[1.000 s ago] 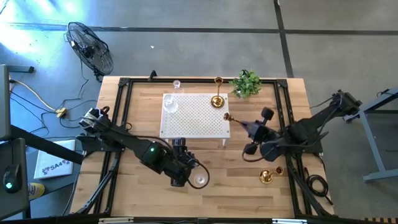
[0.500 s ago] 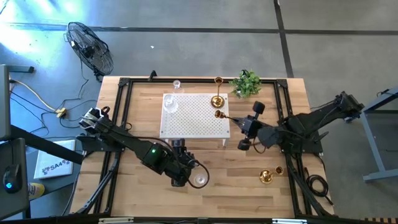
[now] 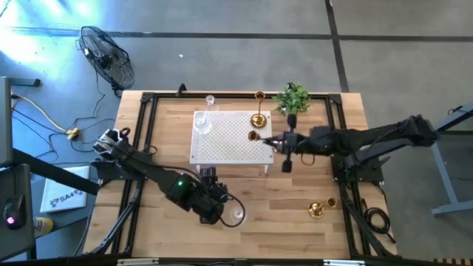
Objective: Pick & Place candle stick holders
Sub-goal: Put the left gold candle holder on the shelf aligned with the other gold candle holder
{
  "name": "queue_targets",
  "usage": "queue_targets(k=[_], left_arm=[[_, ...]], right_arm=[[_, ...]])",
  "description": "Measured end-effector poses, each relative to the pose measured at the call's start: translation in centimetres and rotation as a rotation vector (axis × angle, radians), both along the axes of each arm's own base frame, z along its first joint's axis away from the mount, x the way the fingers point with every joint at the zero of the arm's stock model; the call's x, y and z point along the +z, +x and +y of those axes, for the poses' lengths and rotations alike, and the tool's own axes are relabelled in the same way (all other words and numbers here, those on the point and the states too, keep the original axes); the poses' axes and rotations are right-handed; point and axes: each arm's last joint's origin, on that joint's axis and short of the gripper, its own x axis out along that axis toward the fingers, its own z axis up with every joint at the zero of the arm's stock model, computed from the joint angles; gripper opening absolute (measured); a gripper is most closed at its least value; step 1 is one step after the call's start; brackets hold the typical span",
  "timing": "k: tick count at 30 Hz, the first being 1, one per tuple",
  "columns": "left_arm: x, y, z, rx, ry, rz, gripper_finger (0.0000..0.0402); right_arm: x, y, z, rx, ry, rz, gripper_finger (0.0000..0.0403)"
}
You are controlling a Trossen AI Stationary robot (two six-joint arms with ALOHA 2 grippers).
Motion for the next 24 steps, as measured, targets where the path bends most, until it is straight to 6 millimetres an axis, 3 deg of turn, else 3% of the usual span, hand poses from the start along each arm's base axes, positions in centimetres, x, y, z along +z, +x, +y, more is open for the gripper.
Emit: queue_targets(k=[7, 15, 24], left_arm=[[0.1, -0.5, -0.9, -0.012, 0.042, -0.026, 0.0234], [0.1, -0.4, -0.7, -0.003, 0.064, -0.036, 0.0234], [0.1, -0.4, -0.7, -0.004, 0.065, -0.036, 0.0234]], right_arm=[[-2.1, -1.6, -2.7, 0.195, 0.143, -0.233, 0.0005], [-4.8, -2.3, -4.7, 0.294, 0.167, -0.352, 0.0005], [-4.7, -2.4, -6.2, 0.252, 0.134, -0.408, 0.0005]])
